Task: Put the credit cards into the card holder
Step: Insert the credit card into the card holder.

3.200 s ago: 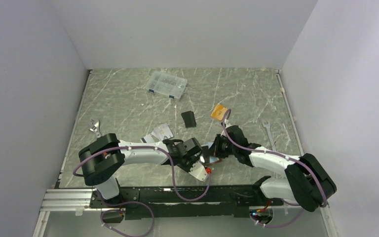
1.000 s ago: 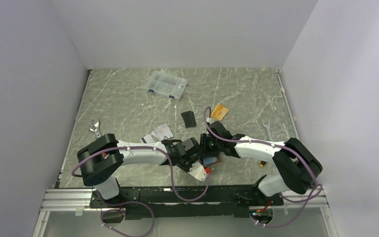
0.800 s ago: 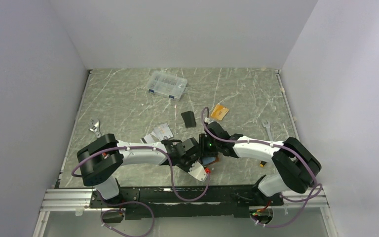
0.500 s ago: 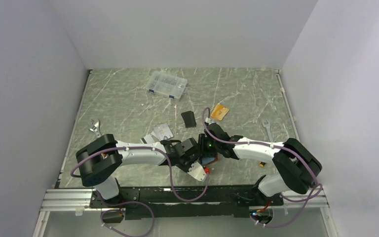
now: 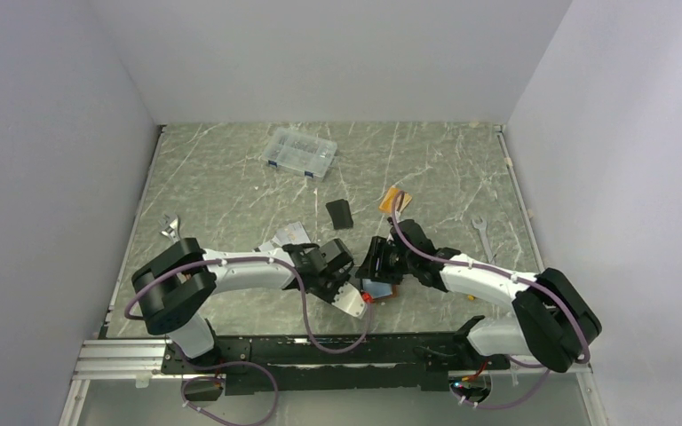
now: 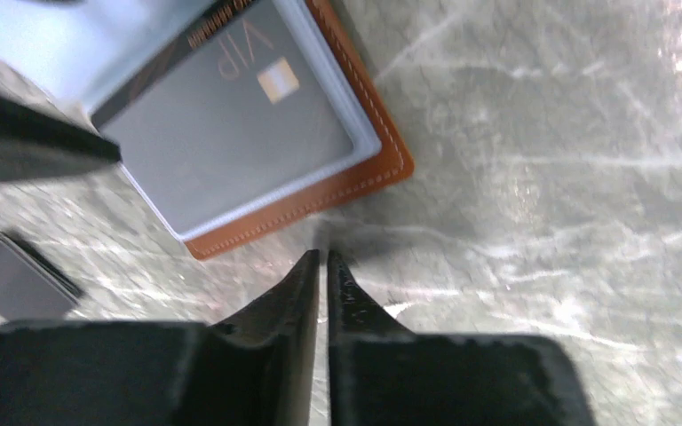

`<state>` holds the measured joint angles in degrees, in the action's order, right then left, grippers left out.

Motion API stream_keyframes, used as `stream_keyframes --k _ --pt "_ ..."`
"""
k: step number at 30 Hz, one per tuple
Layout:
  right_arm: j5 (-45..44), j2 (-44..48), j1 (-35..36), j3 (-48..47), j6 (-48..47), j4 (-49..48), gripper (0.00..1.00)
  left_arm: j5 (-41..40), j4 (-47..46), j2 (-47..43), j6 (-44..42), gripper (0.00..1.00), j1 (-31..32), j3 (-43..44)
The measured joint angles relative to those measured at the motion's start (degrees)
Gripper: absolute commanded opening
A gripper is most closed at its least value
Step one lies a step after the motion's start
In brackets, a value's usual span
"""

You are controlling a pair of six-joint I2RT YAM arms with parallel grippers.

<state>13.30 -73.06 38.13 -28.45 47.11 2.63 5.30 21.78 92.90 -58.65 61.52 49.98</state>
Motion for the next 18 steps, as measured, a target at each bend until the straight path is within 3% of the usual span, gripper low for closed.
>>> stream_keyframes --k 5,6,7,8,18 --pt "0.28 1.6 -0.55 -0.09 -0.22 2.67 0.58 1.62 6.21 -0.33 1.38 0.37 -3.41 1.88" --pt "0.26 2.05 -0.63 -0.11 -0.31 3.13 0.58 1.77 7.17 -0.52 1.51 0.62 -3.85 2.01" --pt "0.28 2.82 -0.85 -0.11 -0.46 3.8 0.58 2.03 9.33 -0.87 1.99 0.94 -4.72 2.47" --pt "0.22 3.61 -1.16 -0.11 -0.63 4.44 0.58 2.32 10.88 -1.29 2.08 0.99 -5.35 2.97" --pt "0.15 9.81 -4.37 2.97 -1.25 5.7 0.59 5.05 20.94 -5.49 8.35 0.98 -12.92 18.62"
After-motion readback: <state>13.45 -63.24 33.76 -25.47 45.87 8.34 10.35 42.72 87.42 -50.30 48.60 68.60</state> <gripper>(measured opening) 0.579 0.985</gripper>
